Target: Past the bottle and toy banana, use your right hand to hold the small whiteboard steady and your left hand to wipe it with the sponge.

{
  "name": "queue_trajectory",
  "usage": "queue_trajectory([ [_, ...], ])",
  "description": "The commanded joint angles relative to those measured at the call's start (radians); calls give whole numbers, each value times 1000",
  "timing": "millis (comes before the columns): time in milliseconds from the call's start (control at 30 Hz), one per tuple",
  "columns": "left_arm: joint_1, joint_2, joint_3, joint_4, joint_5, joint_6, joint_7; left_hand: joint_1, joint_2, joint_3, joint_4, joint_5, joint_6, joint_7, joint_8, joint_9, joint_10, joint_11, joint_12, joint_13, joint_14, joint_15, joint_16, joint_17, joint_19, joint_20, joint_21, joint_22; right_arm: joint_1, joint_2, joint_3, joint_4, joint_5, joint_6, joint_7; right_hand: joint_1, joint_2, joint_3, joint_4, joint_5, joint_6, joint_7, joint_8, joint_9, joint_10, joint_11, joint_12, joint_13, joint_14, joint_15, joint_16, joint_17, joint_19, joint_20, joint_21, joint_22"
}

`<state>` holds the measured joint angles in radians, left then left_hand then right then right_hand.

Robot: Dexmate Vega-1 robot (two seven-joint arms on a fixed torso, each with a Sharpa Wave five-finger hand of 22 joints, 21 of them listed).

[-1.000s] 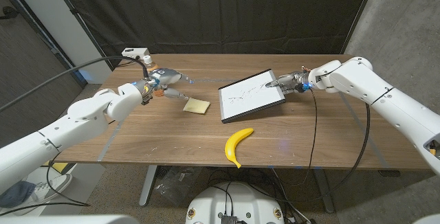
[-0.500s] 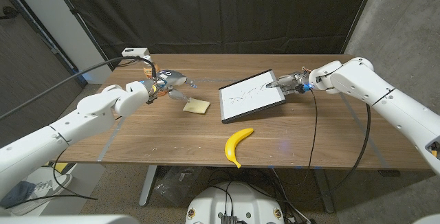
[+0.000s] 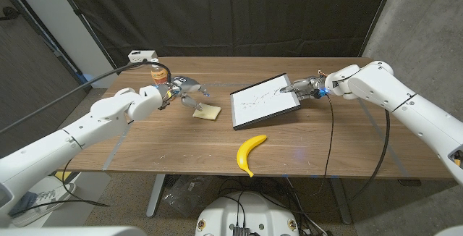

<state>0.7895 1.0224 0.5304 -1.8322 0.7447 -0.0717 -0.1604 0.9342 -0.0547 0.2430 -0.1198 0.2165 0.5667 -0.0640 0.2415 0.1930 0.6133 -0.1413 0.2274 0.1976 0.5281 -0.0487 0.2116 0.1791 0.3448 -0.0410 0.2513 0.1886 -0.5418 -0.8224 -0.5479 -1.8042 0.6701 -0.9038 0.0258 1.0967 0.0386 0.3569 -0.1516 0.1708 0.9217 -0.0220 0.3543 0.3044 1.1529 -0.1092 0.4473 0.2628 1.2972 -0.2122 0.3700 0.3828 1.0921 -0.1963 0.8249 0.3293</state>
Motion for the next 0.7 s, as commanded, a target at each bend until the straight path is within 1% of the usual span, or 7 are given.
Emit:
queue_trajectory([
  [33, -35, -22, 40, 45, 11, -35, -23, 6, 1, 1, 4, -6, 16, -2, 4, 4, 21, -4, 5, 1, 22, -90, 6, 4, 12, -20, 1, 3, 22, 6, -23, 13, -11, -12, 10, 72, 74, 2, 5, 3, 4, -5, -1, 4, -2, 1, -3, 4, 4, -5, 2, 3, -8, -34, 8, 0],
  [133, -35, -24, 42, 50, 9, -41, -16, 8, 3, 0, 5, -8, 36, -2, 8, 4, 45, -4, 10, 1, 40, -93, 9, 4, 22, -25, 4, 3, 21, 7, -22, 12, -11, -13, 9, 72, 74, 2, 4, 3, 4, -4, -2, 5, -1, 2, -3, 5, 3, -6, 1, 3, -9, -34, 9, -1],
  [167, -35, -24, 42, 50, 8, -41, -16, 9, 3, 0, 5, -8, 43, -4, 10, 4, 49, -7, 10, 1, 43, -94, 9, 4, 25, -26, 5, 3, 21, 7, -22, 12, -11, -13, 9, 72, 74, 1, 4, 3, 4, -4, -1, 6, -2, 2, -3, 5, 2, -6, 1, 3, -9, -34, 9, -1],
  [200, -34, -24, 42, 51, 8, -42, -14, 14, 6, 2, 4, -9, 60, -9, 15, 4, 64, -17, 13, 1, 51, -96, 9, 3, 29, -28, 6, 3, 20, 7, -20, 12, -9, -13, 8, 72, 73, 1, 4, 3, 5, -4, -1, 6, 0, 2, -3, 5, 2, -6, 1, 3, -10, -34, 9, -1],
  [367, -22, -26, 48, 46, 33, -29, 7, 30, 16, 8, 1, -9, 96, -17, 23, 3, 93, -23, 17, 0, 68, -106, 9, 3, 33, -30, 5, 3, 12, 5, -14, 8, -6, -13, 3, 73, 74, 1, 4, 3, 4, -4, -2, 8, -1, 2, -3, 7, 1, -6, 0, 4, -12, -34, 11, -2],
  [467, -23, -34, 56, 63, 41, -38, 30, 31, 17, 9, 0, -10, 100, -17, 23, 3, 95, -26, 15, 0, 71, -106, 8, 3, 35, -31, 6, 3, 8, 3, -11, 6, -3, -16, -1, 73, 74, 1, 4, 4, 5, -5, -2, 7, -1, 2, -4, 6, 1, -6, 0, 5, -13, -34, 12, -2],
  [700, -39, -52, 76, 83, 45, -50, 22, 36, 20, 10, 0, -11, 102, -18, 20, 3, 93, -25, 10, 0, 74, -106, 5, 3, 39, -34, 6, 3, 9, -2, -9, 2, 1, -27, 0, 72, 75, 0, 5, 4, 5, -7, -3, 9, 1, 2, -4, 7, 2, -6, 0, 6, -15, -34, 14, -4],
])
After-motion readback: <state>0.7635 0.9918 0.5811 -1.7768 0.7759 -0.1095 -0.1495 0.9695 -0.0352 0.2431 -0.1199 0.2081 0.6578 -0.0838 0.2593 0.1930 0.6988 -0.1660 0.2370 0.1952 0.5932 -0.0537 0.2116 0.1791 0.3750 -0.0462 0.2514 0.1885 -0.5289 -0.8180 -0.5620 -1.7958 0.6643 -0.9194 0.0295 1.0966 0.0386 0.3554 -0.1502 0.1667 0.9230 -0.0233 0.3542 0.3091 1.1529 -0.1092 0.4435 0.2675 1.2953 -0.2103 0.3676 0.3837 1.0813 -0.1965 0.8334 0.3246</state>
